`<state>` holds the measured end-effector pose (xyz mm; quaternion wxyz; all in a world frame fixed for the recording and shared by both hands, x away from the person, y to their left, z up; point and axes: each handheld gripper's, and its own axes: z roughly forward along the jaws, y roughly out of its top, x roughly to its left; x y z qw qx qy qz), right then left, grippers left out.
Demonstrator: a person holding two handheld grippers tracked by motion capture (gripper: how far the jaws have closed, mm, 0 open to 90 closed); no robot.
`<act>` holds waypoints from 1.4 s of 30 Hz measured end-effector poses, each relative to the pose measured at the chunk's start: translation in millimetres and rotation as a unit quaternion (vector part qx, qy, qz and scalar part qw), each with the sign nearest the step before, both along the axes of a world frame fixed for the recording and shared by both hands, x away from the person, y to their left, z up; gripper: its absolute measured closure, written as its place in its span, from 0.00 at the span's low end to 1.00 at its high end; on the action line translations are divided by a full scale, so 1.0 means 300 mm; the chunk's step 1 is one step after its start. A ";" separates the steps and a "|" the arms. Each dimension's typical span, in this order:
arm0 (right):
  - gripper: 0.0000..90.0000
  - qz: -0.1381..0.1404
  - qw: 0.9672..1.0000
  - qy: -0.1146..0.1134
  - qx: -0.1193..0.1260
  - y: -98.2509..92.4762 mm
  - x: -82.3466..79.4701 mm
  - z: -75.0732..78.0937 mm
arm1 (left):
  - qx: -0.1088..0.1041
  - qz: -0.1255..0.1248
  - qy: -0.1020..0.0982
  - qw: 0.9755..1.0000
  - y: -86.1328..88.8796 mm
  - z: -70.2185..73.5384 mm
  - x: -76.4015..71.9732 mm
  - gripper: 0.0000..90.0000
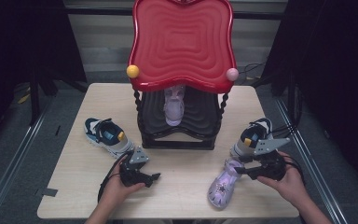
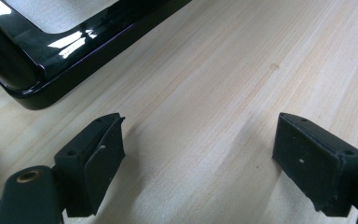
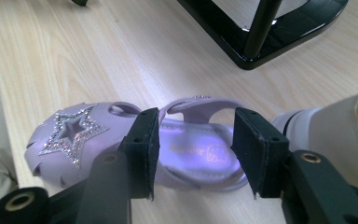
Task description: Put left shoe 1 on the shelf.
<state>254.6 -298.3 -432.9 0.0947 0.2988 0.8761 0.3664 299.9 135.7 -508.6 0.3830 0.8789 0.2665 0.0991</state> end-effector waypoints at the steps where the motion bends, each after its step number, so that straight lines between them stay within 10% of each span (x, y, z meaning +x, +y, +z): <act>1: 0.57 0.002 1.000 -0.001 -0.003 0.007 0.005 0.000 | 0.000 0.000 0.000 1.000 0.000 0.000 0.000 0.17; 11: 0.62 0.014 1.000 0.004 -0.019 0.034 0.035 -0.004 | 0.000 0.000 0.000 1.000 0.000 0.000 0.000 0.17; 19: 0.62 0.030 0.999 0.024 0.017 0.041 0.003 0.029 | 0.000 0.000 0.000 1.000 0.000 0.000 0.000 0.17; 24: 0.65 0.052 0.997 0.044 -0.025 0.085 -0.012 -0.018 | 0.000 0.000 0.000 1.000 0.000 0.000 0.000 0.17; 32: 0.87 0.036 0.998 0.051 -0.024 0.088 -0.015 -0.031 | 0.000 0.000 0.000 1.000 0.000 0.000 0.000 0.17; 42: 0.91 0.012 0.999 0.041 0.003 0.122 0.001 -0.014 | 0.000 0.000 0.000 1.000 0.000 0.000 0.000 0.17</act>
